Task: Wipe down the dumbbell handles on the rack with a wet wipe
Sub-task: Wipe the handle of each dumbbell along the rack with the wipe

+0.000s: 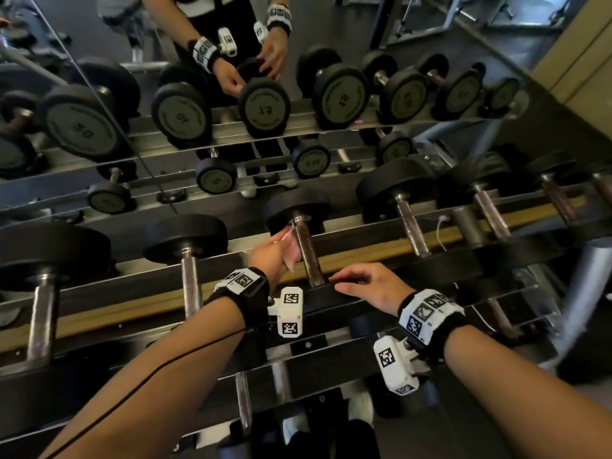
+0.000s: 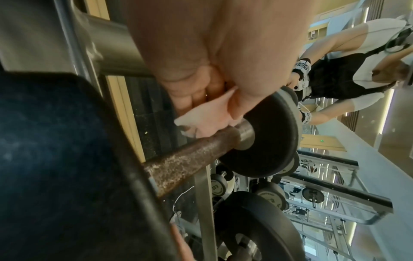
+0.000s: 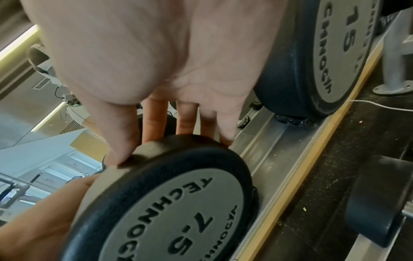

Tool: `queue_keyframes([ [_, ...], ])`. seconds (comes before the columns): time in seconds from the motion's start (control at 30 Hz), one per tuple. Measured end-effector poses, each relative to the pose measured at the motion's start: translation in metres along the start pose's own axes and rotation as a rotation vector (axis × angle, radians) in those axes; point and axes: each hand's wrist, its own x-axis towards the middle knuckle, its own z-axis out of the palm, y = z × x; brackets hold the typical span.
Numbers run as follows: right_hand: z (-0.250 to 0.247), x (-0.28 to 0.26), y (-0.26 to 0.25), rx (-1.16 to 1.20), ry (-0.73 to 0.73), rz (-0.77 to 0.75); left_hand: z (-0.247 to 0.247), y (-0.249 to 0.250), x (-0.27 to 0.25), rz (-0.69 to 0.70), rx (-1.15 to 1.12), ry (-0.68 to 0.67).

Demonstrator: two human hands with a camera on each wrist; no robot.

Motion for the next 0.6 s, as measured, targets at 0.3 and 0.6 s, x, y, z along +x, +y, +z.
queue_keyframes([
  [0.3,0.002,0.001,0.012,0.056,0.017,0.008,0.001,-0.01,-0.008,0.005,0.072,-0.044],
  [0.6,0.012,-0.005,0.023,0.203,0.076,-0.028,-0.016,0.005,-0.013,-0.037,0.208,-0.025],
])
